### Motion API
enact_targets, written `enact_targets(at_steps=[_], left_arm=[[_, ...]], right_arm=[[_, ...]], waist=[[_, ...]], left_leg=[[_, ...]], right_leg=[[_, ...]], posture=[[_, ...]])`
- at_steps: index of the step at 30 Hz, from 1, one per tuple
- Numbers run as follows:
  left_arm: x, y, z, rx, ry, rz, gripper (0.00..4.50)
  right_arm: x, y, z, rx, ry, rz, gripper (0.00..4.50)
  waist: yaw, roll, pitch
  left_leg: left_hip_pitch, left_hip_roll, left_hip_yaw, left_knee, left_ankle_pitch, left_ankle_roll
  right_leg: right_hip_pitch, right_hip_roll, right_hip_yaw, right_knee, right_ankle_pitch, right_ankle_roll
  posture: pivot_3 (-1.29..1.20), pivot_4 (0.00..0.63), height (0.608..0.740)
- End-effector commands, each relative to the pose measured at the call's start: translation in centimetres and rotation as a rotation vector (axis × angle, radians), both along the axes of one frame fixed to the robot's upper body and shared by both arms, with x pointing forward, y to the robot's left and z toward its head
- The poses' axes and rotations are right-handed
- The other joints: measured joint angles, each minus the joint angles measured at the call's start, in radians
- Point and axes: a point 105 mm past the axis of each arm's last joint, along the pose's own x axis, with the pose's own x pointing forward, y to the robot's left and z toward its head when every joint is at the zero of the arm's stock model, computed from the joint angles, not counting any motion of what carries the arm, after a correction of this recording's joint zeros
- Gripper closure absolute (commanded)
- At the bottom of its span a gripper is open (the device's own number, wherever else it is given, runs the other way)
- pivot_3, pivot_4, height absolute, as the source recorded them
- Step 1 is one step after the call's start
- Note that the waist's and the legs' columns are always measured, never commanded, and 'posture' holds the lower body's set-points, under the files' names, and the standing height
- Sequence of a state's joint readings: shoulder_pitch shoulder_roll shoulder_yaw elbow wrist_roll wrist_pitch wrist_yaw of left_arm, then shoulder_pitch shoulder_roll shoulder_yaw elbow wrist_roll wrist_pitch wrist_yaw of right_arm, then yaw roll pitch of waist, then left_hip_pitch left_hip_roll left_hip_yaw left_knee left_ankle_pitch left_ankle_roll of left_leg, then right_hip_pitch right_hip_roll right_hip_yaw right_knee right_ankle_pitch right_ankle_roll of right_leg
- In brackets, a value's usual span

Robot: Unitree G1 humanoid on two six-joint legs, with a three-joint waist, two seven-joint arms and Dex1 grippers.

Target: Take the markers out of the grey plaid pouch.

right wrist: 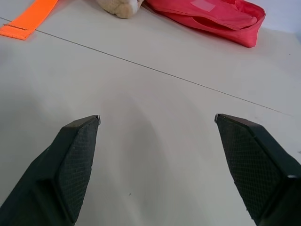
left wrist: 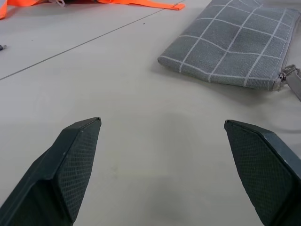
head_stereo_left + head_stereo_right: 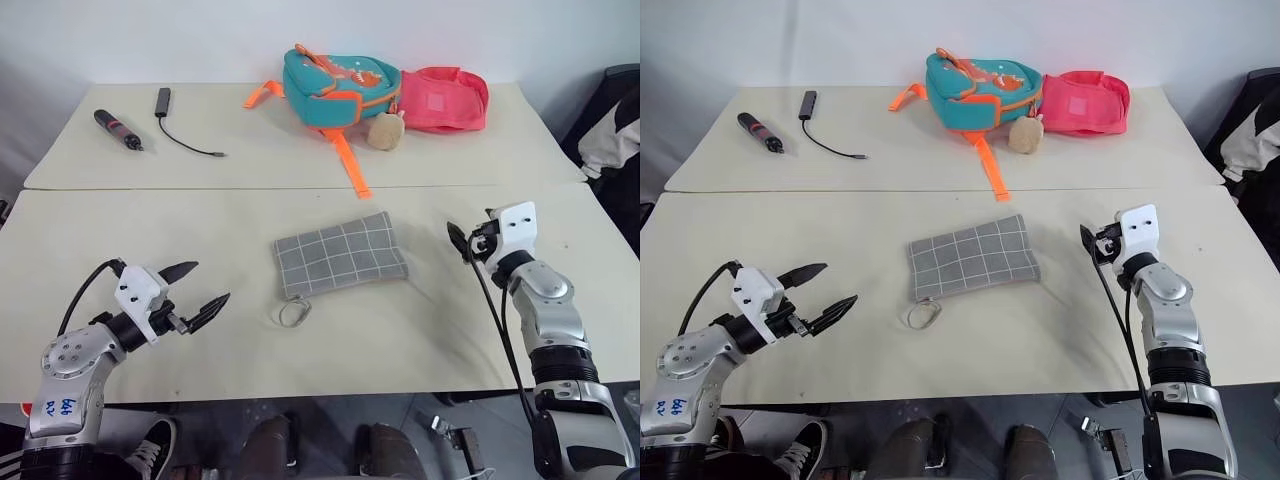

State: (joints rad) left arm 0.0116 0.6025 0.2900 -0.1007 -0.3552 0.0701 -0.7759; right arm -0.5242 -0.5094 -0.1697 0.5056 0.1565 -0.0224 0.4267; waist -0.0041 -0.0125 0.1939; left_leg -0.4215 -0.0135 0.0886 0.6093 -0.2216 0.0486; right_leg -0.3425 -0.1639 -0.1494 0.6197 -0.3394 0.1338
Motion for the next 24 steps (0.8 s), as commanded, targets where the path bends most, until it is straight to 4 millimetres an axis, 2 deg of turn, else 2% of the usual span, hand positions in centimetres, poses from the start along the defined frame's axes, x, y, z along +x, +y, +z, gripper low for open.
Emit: enact_targets(at_steps=[1,3,9,10,13,19,21,23,24], left_arm=[[0.2,0.0,0.4,0.056,-0.06,-0.003,0.03],[0.4,0.1,-0.1,0.096,-0.045,0.013,0.03],[0.9,0.4,0.5,0.09,-0.08,0.036,0.03],[1.0,0.4,0.5,0.095,-0.084,0.041,0.03],[1.8,0.7,0.6,0.18,-0.146,0.076,0.0],[2.9,-0.4,1.1,0.317,-0.285,0.035,0.0],[3.2,-1.0,0.7,0.379,-0.302,-0.007,0.0],[3.4,-1.8,0.6,0.39,-0.314,-0.047,0.0],[3.4,-2.1,0.5,0.39,-0.319,-0.063,0.0]], right_arm=[[-0.4,-0.6,1.9,-0.017,-0.067,-0.006,0.37],[-0.4,-0.5,2.0,-0.02,-0.068,-0.002,0.37],[-0.1,0.9,2.6,-0.024,-0.084,0.047,0.37],[-0.1,1.5,2.9,-0.023,-0.09,0.076,0.37],[0.0,5.0,4.4,0.003,-0.117,0.211,0.9],[0.2,10.7,4.9,-0.073,-0.124,0.4,3.01],[0.6,11.8,4.6,-0.073,-0.12,0.415,3.73],[1.0,12.5,3.5,-0.155,-0.105,0.413,4.4],[1.1,12.8,3.0,-0.194,-0.097,0.416,4.46]], waist=[[0.0,0.0,0.0],[0.0,0.0,0.0],[-0.001,0.0,0.0],[0.0,0.0,0.0],[-0.001,0.0,0.0],[-0.004,0.0,0.0],[-0.004,0.0,0.0],[-0.001,0.0,0.0],[0.001,0.0,0.0]], left_leg=[[0.0,0.0,0.0,0.0,0.0,0.0],[0.0,0.0,0.0,0.0,0.0,0.0],[0.0,0.0,0.001,0.0,0.0,0.0],[0.0,0.0,0.001,0.0,0.0,0.0],[0.0,0.0,0.001,0.0,0.0,0.0],[0.0,0.001,0.002,-0.001,0.0,0.0],[0.0,0.001,0.003,-0.001,0.0,0.0],[0.0,0.0,0.003,0.0,0.0,0.0],[0.0,0.0,0.003,0.0,0.0,0.0]], right_leg=[[0.0,0.0,0.0,0.0,0.0,0.0],[0.0,0.0,0.0,0.0,0.0,0.0],[-0.001,0.0,0.001,0.0,0.0,0.0],[-0.001,0.0,0.001,0.0,0.0,0.0],[-0.001,0.0,0.001,0.0,0.0,0.0],[-0.002,0.0,0.001,0.001,0.0,0.0],[-0.002,0.0,0.001,0.001,0.0,0.0],[-0.003,0.0,0.001,0.002,0.0,0.0],[-0.003,0.0,0.001,0.002,0.0,0.0]], posture=[[0.0,0.15,0.74],[0.0,0.15,0.74],[0.0,0.15,0.74],[0.0,0.15,0.74],[0.0,0.15,0.74],[0.0,0.15,0.74],[0.0,0.15,0.74],[0.0,0.15,0.74],[0.0,0.15,0.74]])
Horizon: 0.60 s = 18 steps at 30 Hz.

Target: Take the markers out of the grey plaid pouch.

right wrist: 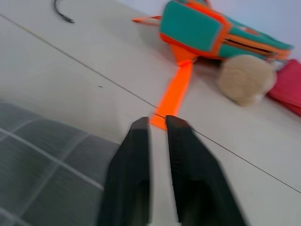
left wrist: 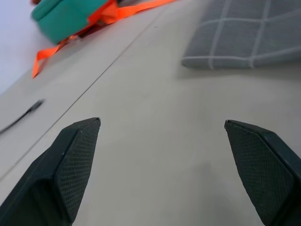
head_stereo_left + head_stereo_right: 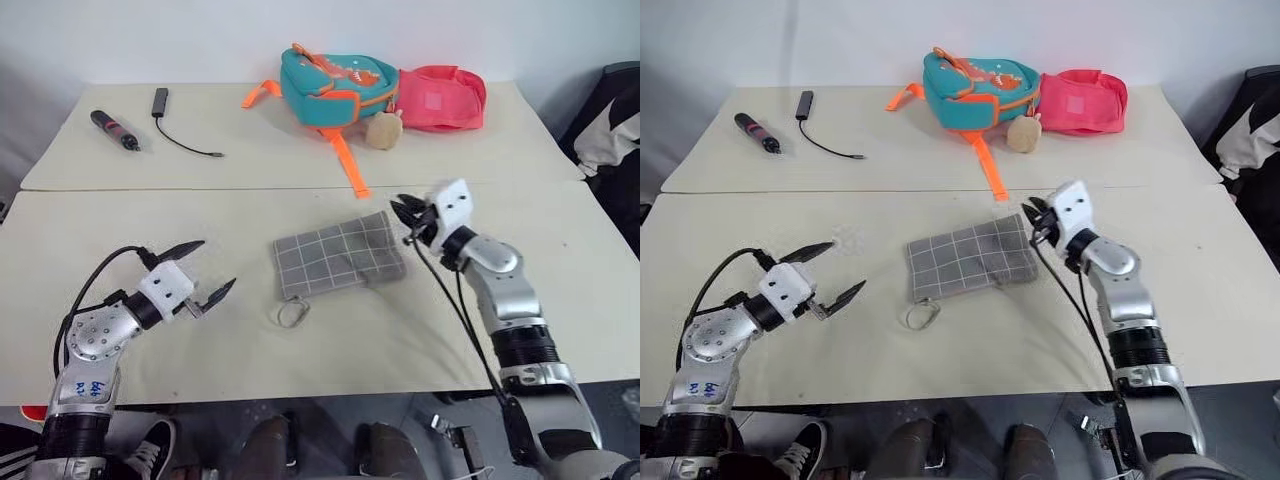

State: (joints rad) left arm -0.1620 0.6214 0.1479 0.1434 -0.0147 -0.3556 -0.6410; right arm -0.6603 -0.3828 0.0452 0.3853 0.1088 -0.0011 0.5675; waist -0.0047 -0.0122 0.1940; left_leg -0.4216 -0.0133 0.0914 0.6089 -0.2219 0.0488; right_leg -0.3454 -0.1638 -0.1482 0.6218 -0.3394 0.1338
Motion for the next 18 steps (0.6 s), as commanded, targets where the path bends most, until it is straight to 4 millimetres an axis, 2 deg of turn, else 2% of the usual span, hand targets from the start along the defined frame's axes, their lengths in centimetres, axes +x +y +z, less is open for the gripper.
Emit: enact_targets(at_steps=[1,3,6,7,11,18], left_arm=[[0.2,-1.0,0.3,0.048,-0.039,-0.061,0.0],[0.3,-1.5,0.1,0.071,-0.046,-0.087,0.0],[0.3,-2.4,-0.2,0.105,-0.06,-0.127,0.0],[0.3,-2.9,-0.3,0.121,-0.072,-0.152,0.0],[0.6,-4.6,-0.7,0.196,-0.114,-0.216,0.0],[3.4,-7.2,-0.5,0.231,-0.175,-0.24,0.0]], right_arm=[[0.4,0.4,-0.6,-0.097,-0.035,-0.016,4.46],[0.5,1.0,-1.3,-0.101,-0.017,-0.014,4.46],[0.5,1.2,-3.3,-0.24,-0.013,-0.006,4.46],[0.5,1.1,-3.7,-0.238,-0.002,-0.008,4.46],[0.4,1.4,-3.8,-0.235,0.001,0.01,4.46],[0.2,1.7,-4.0,-0.226,0.008,0.027,4.46]], waist=[[0.003,0.0,0.0],[0.001,0.0,0.0],[-0.004,0.0,0.0],[-0.007,0.0,0.0],[-0.01,0.0,0.0],[-0.007,0.0,0.0]], left_leg=[[0.0,0.0,0.0,0.0,0.0,0.0],[0.0,0.0,0.0,0.0,0.0,0.0],[0.0,0.0,0.0,0.0,0.0,0.0],[0.0,0.0,0.0,0.0,0.0,0.0],[0.001,0.0,0.001,0.0,0.0,0.0],[0.001,0.0,0.0,0.001,0.0,0.0]], right_leg=[[0.0,0.0,0.0,0.0,0.0,0.0],[0.0,0.0,0.0,0.0,0.0,0.0],[0.0,0.0,0.0,0.0,0.0,0.0],[-0.001,0.0,0.0,0.001,0.0,0.0],[0.0,0.0,0.0,0.001,0.0,0.0],[0.001,0.0,-0.001,0.001,0.0,0.0]], posture=[[0.0,0.15,0.74],[0.0,0.15,0.74],[0.0,0.15,0.74],[0.0,0.15,0.74],[0.0,0.15,0.74],[0.0,0.15,0.74]])
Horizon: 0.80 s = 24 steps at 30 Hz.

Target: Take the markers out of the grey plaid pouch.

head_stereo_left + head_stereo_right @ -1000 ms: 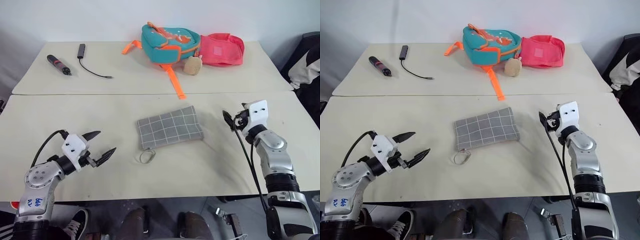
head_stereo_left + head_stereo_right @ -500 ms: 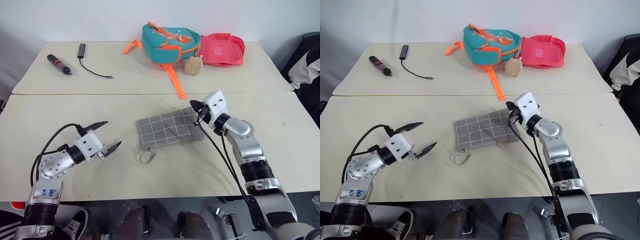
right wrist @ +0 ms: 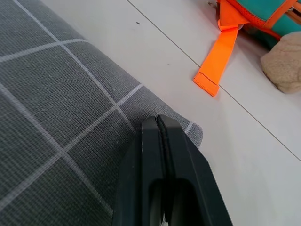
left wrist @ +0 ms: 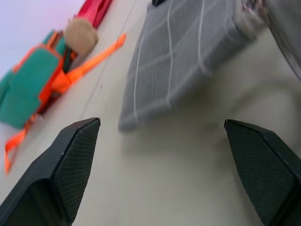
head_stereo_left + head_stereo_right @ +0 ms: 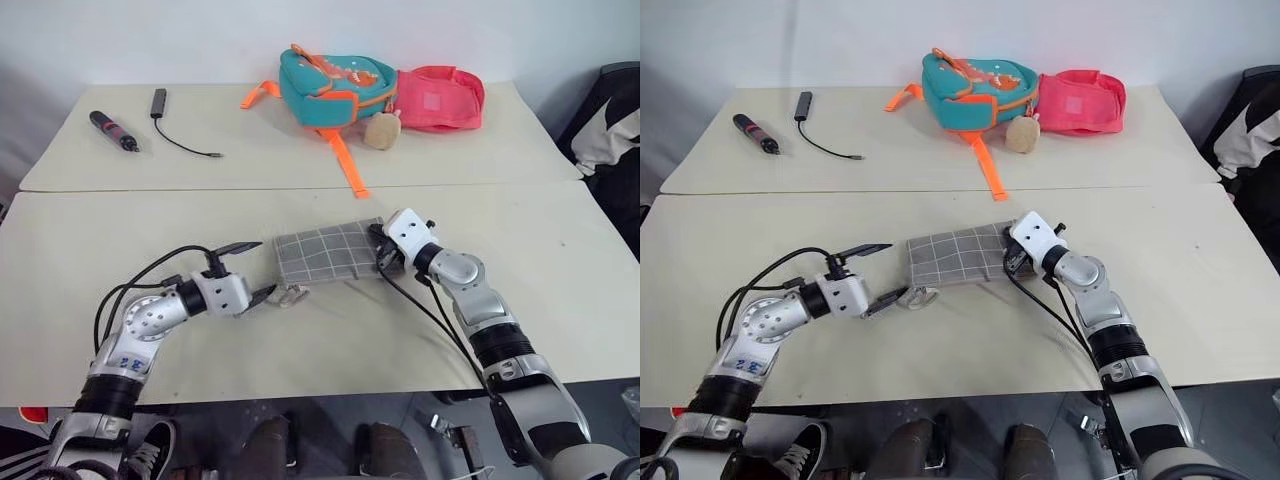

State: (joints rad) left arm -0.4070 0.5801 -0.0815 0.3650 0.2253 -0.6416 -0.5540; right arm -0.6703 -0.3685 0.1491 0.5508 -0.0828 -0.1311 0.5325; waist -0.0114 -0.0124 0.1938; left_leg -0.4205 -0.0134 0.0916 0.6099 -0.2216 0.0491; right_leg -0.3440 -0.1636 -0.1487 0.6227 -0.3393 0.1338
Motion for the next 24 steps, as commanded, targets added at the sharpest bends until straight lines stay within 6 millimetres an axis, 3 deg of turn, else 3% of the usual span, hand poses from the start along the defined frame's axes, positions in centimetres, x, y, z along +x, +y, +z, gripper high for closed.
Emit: enact_targets(at_steps=[1,6,7,10,21,24], left_arm=[[1.0,-1.0,-0.3,0.003,-0.005,-0.012,0.0],[1.2,-2.3,-0.9,0.016,0.018,-0.055,0.0],[1.1,-2.7,-1.3,0.024,0.032,-0.072,0.19],[1.0,-3.0,-1.8,0.042,0.045,-0.083,0.89],[0.6,-2.8,-2.3,0.029,0.096,-0.107,4.37],[0.2,-3.1,-2.4,0.019,0.117,-0.123,4.48]], right_arm=[[-0.2,0.5,0.4,0.008,-0.015,0.023,4.46],[-0.3,0.4,0.7,0.026,-0.022,0.017,4.46],[-0.3,0.3,0.8,0.03,-0.025,0.014,4.49],[-0.3,0.2,0.9,0.031,-0.028,0.012,4.5],[-0.6,-0.3,1.2,0.051,-0.025,0.014,4.5],[-0.6,-0.6,1.7,0.07,-0.035,0.004,4.5]], waist=[[-0.001,0.0,0.0],[-0.007,0.0,0.0],[-0.008,0.0,0.0],[-0.007,0.0,0.0],[-0.012,0.001,-0.001],[-0.014,0.002,-0.001]], left_leg=[[0.0,0.0,0.0,0.0,0.0,0.0],[0.0,0.0,0.0,0.001,0.0,0.0],[0.0,0.0,0.0,0.001,0.0,0.0],[0.0,0.0,0.0,0.002,0.0,0.001],[0.001,0.0,-0.001,0.002,0.0,0.001],[0.001,0.0,-0.001,0.002,0.0,0.001]], right_leg=[[0.0,0.0,0.0,0.001,0.0,0.0],[0.0,0.0,-0.001,0.001,0.0,0.0],[0.0,0.0,-0.001,0.001,0.0,0.0],[0.001,0.0,-0.002,0.001,0.0,0.0],[0.002,-0.001,-0.002,0.001,0.0,0.0],[0.002,-0.001,-0.003,0.001,0.0,0.0]], posture=[[0.0,0.15,0.74],[0.0,0.15,0.74],[0.0,0.15,0.74],[0.0,0.15,0.74],[0.0,0.15,0.74],[0.0,0.15,0.74]])
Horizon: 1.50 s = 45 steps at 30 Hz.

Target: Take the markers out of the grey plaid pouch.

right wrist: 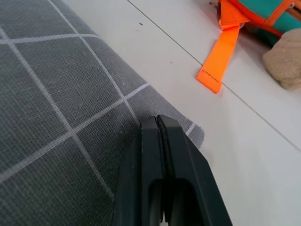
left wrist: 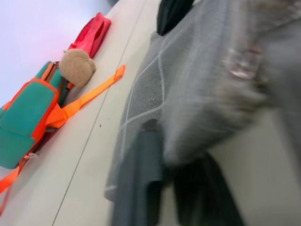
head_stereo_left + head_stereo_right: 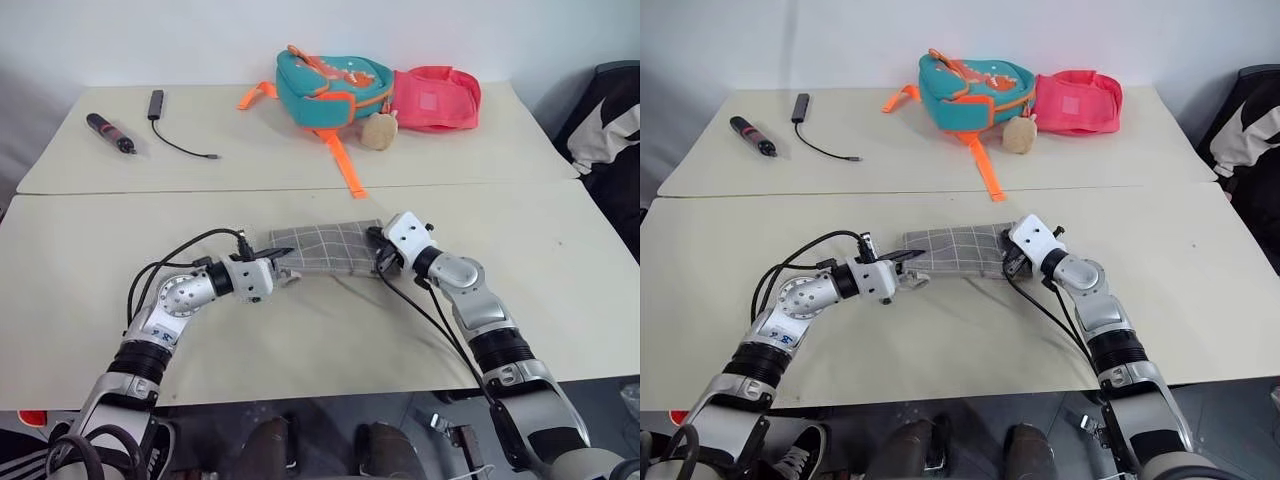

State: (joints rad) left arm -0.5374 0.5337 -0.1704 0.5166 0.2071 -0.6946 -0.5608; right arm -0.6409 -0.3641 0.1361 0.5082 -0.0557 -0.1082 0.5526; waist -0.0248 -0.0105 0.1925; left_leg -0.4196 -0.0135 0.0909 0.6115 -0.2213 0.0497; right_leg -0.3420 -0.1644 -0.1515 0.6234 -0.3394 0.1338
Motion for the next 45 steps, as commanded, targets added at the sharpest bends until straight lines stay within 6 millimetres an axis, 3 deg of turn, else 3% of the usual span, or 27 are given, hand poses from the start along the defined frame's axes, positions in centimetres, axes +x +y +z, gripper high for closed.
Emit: enact_targets(at_steps=[1,4,9,12,14,16,18,21,26,29,37,41,45], left_arm=[[-1.4,-0.7,-2.5,0.042,0.095,-0.047,4.5],[-1.1,-0.7,-2.0,0.027,0.076,-0.014,4.5],[-0.5,-0.3,-1.0,0.045,0.012,0.065,4.5],[-0.6,-0.5,-0.6,0.142,-0.089,0.094,4.5],[-0.5,-0.8,-0.4,0.163,-0.135,0.127,4.5],[-0.3,-1.1,-0.1,0.137,-0.147,0.163,4.5],[-0.2,-1.6,-0.4,0.11,-0.128,0.193,4.5],[-0.3,-2.1,-0.2,0.079,-0.125,0.207,4.5],[-0.6,-3.3,0.5,0.037,-0.118,0.197,4.5],[-0.8,-3.9,0.8,0.032,-0.113,0.189,4.5],[-0.9,-4.5,2.0,0.015,-0.129,0.164,4.5],[-0.8,-4.6,2.2,0.006,-0.127,0.161,4.5],[-0.8,-4.4,2.2,0.005,-0.129,0.17,4.5]], right_arm=[[0.0,-0.8,2.1,0.05,-0.052,-0.012,4.31],[-0.2,-0.9,3.2,0.138,-0.018,0.014,3.56],[-1.6,-1.9,6.3,0.25,0.01,0.052,1.76],[-5.8,0.0,7.8,0.429,0.167,0.265,0.74],[-9.3,1.3,7.7,0.492,0.31,0.415,0.09],[-12.1,1.9,6.2,0.466,0.43,0.495,0.09],[-14.0,2.2,2.8,0.38,0.559,0.485,0.09],[-14.3,2.5,-0.2,0.311,0.606,0.411,0.09],[-12.3,4.6,-1.5,0.399,0.566,0.301,0.09],[-10.7,6.2,-1.2,0.472,0.52,0.248,0.09],[-10.0,10.3,-0.7,0.511,0.507,0.308,0.09],[-10.0,10.6,-0.6,0.529,0.512,0.333,0.91],[-10.2,10.0,-0.7,0.544,0.536,0.347,2.4]], waist=[[0.0,0.0,0.0],[-0.001,0.0,0.0],[0.005,0.0,0.0],[0.013,0.0,0.0],[0.022,0.0,0.0],[0.026,0.0,0.0],[0.035,0.0,0.0],[0.046,-0.001,-0.001],[0.049,-0.001,-0.001],[0.05,-0.001,-0.001],[0.045,-0.001,-0.001],[0.046,-0.001,-0.001],[0.045,-0.001,-0.001]], left_leg=[[0.0,0.0,0.0,0.0,0.0,0.0],[0.0,0.0,0.0,0.0,0.0,0.0],[0.0,0.0,-0.001,0.0,0.0,0.0],[-0.001,0.0,-0.001,0.0,0.0,0.001],[-0.001,0.0,-0.002,0.0,-0.001,0.001],[-0.001,0.0,-0.002,0.0,-0.002,0.002],[-0.001,0.0,-0.002,0.0,-0.004,0.003],[-0.001,0.0,-0.001,0.001,-0.011,0.004],[-0.001,0.0,0.0,0.002,-0.007,-0.003],[-0.002,0.0,0.0,0.002,-0.006,-0.002],[-0.002,0.0,0.0,0.001,-0.004,0.002],[-0.002,0.0,0.0,0.001,-0.004,0.001],[-0.002,0.0,0.0,0.001,-0.004,0.001]], right_leg=[[0.0,0.0,0.0,0.0,0.0,0.0],[0.0,0.0,-0.001,0.0,0.0,0.0],[0.0,-0.001,-0.001,0.0,0.0,0.0],[0.0,-0.001,-0.001,-0.001,0.0,0.0],[0.0,-0.001,-0.001,-0.001,0.0,0.0],[0.0,-0.001,-0.002,-0.002,0.0,0.0],[0.001,-0.002,-0.002,-0.003,0.0,0.0],[0.001,-0.005,-0.001,-0.005,0.0,0.001],[-0.001,-0.004,-0.001,-0.005,0.0,0.001],[-0.001,-0.002,-0.002,-0.002,0.001,0.001],[-0.002,-0.001,-0.002,-0.002,0.001,0.001],[-0.002,-0.001,-0.002,-0.002,0.001,0.001],[-0.002,-0.001,-0.002,-0.002,0.001,0.001]], posture=[[0.0,0.15,0.74],[0.0,0.15,0.74],[0.0,0.15,0.74],[0.0,0.15,0.74],[0.0,0.15,0.74],[0.0,0.15,0.74],[0.0,0.15,0.74],[0.0,0.15,0.74],[0.0,0.15,0.74],[0.0,0.15,0.74],[0.0,0.15,0.74],[0.0,0.15,0.74],[0.0,0.15,0.74]])
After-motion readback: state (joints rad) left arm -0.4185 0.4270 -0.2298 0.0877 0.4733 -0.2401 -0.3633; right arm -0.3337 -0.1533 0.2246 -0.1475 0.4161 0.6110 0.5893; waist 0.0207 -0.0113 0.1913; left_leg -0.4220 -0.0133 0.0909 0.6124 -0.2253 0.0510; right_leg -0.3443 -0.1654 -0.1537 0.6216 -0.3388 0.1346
